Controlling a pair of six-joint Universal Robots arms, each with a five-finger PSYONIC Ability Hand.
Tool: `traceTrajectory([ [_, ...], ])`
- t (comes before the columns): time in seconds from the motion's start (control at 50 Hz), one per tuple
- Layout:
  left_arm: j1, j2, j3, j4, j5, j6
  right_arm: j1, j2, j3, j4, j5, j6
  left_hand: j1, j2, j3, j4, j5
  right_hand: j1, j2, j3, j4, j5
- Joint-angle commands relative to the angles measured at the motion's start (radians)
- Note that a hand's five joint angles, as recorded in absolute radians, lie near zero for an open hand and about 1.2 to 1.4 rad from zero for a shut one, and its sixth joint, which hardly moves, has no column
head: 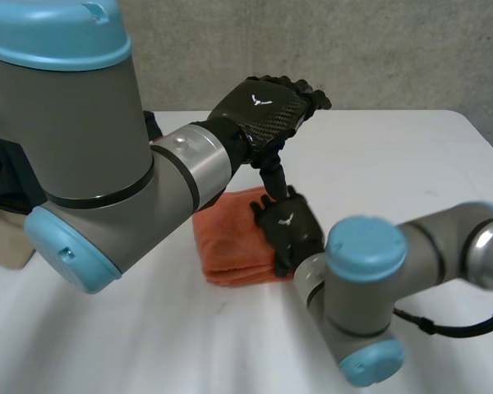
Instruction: Fold the laundry.
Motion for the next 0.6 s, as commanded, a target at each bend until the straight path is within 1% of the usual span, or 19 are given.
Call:
traceTrajectory([
  [0.02,-0.004,0.035,-0.022,0.006,0.002,0.001,-0.079,-0.048,-0.076,0.281,-0.018,0.437,-0.018,-0.024,-0.027,-0.022,-0.050,-0.031,-0.029,-0.030,-0.032,-0.045],
  [0.08,-0.002,0.038,-0.022,0.007,0.002,-0.002,-0.112,-0.036,-0.087,0.347,-0.023,0.506,-0.018,-0.024,-0.027,-0.022,-0.050,-0.031,-0.029,-0.030,-0.032,-0.045],
  [0.12,0.001,0.041,-0.024,0.007,0.002,-0.002,-0.122,-0.031,-0.085,0.362,-0.030,0.525,-0.018,-0.024,-0.027,-0.022,-0.050,-0.031,-0.029,-0.030,-0.032,-0.045],
  [0.26,0.002,0.046,-0.024,0.007,0.003,-0.003,-0.144,0.016,-0.087,0.297,-0.105,0.536,-0.018,-0.024,-0.027,-0.022,-0.050,-0.031,-0.029,-0.030,-0.032,-0.045],
  [0.42,0.004,0.046,-0.028,0.012,0.003,-0.003,-0.141,0.082,-0.104,0.207,-0.116,0.508,-0.018,-0.024,-0.027,-0.022,-0.050,-0.031,-0.029,-0.030,-0.032,-0.045],
  [0.48,0.007,0.046,-0.032,0.012,0.003,-0.005,-0.126,0.118,-0.128,0.191,-0.113,0.487,-0.018,-0.024,-0.027,-0.022,-0.050,0.024,0.027,0.025,0.023,0.011],
  [0.5,0.007,0.046,-0.032,0.012,0.003,-0.005,-0.123,0.124,-0.134,0.191,-0.113,0.481,-0.018,-0.024,-0.027,-0.022,-0.050,0.074,0.076,0.075,0.073,0.061],
  [0.52,0.008,0.046,-0.035,0.015,0.005,-0.005,-0.116,0.138,-0.145,0.193,-0.112,0.469,-0.018,-0.024,-0.027,-0.022,-0.050,0.191,0.193,0.192,0.190,0.177],
  [0.56,0.010,0.046,-0.035,0.017,0.005,-0.005,-0.115,0.148,-0.154,0.193,-0.110,0.461,-0.018,-0.024,-0.027,-0.022,-0.050,0.300,0.302,0.301,0.299,0.286],
  [0.58,0.010,0.046,-0.035,0.018,0.005,-0.005,-0.115,0.152,-0.160,0.194,-0.110,0.458,-0.018,-0.024,-0.027,-0.022,-0.050,0.446,0.448,0.447,0.445,0.433],
  [0.6,0.011,0.046,-0.036,0.018,0.007,-0.006,-0.121,0.150,-0.163,0.194,-0.110,0.458,-0.018,-0.024,-0.027,-0.022,-0.050,1.183,1.185,1.184,1.182,1.170],
])
